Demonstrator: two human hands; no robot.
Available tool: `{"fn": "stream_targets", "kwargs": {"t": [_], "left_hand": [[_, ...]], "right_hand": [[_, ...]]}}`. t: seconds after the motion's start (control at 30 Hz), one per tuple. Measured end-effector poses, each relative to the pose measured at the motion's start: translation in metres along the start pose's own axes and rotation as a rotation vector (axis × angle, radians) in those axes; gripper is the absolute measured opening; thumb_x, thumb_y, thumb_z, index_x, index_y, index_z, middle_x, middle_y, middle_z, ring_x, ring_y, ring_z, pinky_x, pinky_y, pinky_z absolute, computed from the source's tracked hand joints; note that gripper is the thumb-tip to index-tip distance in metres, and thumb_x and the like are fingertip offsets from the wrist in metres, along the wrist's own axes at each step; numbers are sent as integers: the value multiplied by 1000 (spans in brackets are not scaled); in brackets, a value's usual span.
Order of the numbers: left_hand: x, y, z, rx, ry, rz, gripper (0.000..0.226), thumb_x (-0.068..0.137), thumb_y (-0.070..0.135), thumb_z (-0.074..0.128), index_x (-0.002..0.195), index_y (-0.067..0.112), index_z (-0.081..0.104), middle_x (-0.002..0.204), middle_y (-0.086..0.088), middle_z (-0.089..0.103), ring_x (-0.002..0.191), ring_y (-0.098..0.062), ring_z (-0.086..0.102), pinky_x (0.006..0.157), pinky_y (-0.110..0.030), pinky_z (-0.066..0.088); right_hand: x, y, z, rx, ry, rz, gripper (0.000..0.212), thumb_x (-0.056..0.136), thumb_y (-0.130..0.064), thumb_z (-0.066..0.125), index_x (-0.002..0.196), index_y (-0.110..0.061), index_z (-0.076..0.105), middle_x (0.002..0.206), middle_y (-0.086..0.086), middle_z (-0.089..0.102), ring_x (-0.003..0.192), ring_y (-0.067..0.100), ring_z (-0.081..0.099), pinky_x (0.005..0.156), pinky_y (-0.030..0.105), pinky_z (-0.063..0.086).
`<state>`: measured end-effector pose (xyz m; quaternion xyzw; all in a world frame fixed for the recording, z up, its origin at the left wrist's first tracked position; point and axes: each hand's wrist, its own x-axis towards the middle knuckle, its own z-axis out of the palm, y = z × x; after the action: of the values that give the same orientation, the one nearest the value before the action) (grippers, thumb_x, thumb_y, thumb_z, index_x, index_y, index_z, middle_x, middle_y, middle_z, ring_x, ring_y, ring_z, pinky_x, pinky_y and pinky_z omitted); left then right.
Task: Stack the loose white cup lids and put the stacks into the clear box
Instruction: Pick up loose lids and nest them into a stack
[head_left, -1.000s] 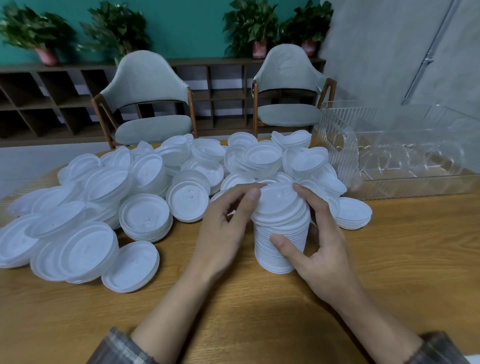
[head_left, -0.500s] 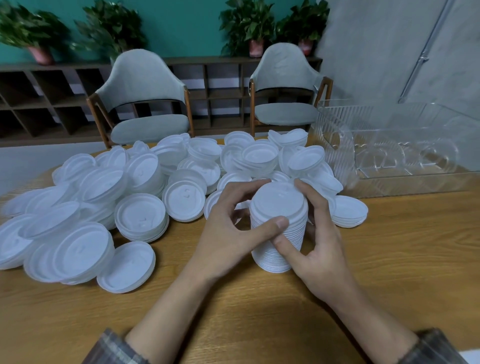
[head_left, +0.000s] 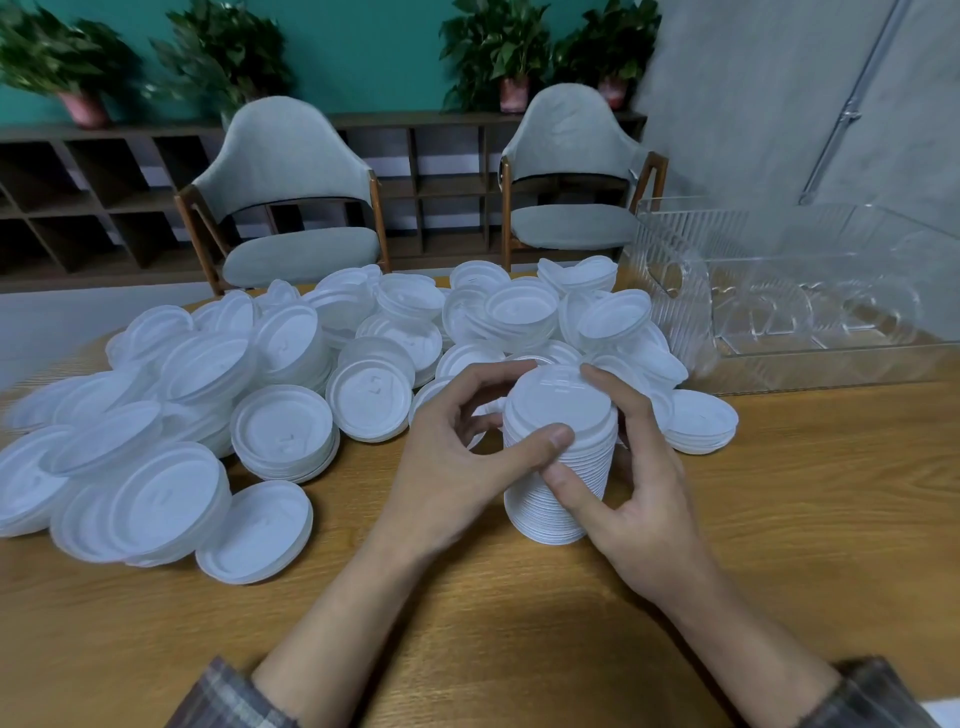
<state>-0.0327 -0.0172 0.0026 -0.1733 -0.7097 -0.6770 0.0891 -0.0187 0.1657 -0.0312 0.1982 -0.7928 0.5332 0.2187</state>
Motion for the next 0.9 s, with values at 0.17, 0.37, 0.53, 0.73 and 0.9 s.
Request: {"fn": "stream_targets", "kwargs": {"t": [0.17, 0.37, 0.53, 0.73, 0.9], "left_hand": [[0, -1, -2, 47, -28, -16, 54, 75, 38, 87, 124, 26, 71, 127, 10, 73, 127, -14, 64, 109, -46, 50], [8, -6, -24, 145, 200, -21, 25, 96, 39, 60, 105, 22, 76, 101, 8, 77, 100, -10, 71, 84, -24, 53], [8, -27, -34, 726, 204, -46, 17, 78, 38, 79, 89, 30, 68, 80, 14, 68, 79, -6, 64, 70, -27, 50], [5, -33, -35, 966, 69, -47, 27, 81, 38, 86, 101, 28, 70, 88, 15, 67, 84, -6, 63, 75, -31, 53], [6, -34, -34, 923, 67, 16, 17, 88, 21, 79, 104, 26, 77, 87, 14, 72, 83, -3, 67, 76, -32, 56]], "right_hand": [[0, 0, -1, 7, 3, 6, 73, 82, -48, 79, 145, -36, 45, 137, -19, 59, 128, 14, 61, 103, 45, 54], [-1, 2, -5, -8, 39, 36, 74, 76, -54, 81, 141, -40, 47, 137, -24, 58, 130, 9, 59, 102, 42, 55], [-2, 5, -13, -27, 96, 44, 77, 77, -54, 80, 143, -31, 50, 140, -18, 59, 131, 13, 59, 103, 48, 54], [-3, 3, -13, -28, 82, 67, 76, 76, -56, 80, 143, -39, 48, 140, -22, 57, 132, 11, 57, 104, 47, 54], [-3, 2, -13, -25, 79, 66, 76, 76, -57, 79, 142, -40, 47, 139, -22, 57, 133, 9, 56, 105, 46, 53]]}}
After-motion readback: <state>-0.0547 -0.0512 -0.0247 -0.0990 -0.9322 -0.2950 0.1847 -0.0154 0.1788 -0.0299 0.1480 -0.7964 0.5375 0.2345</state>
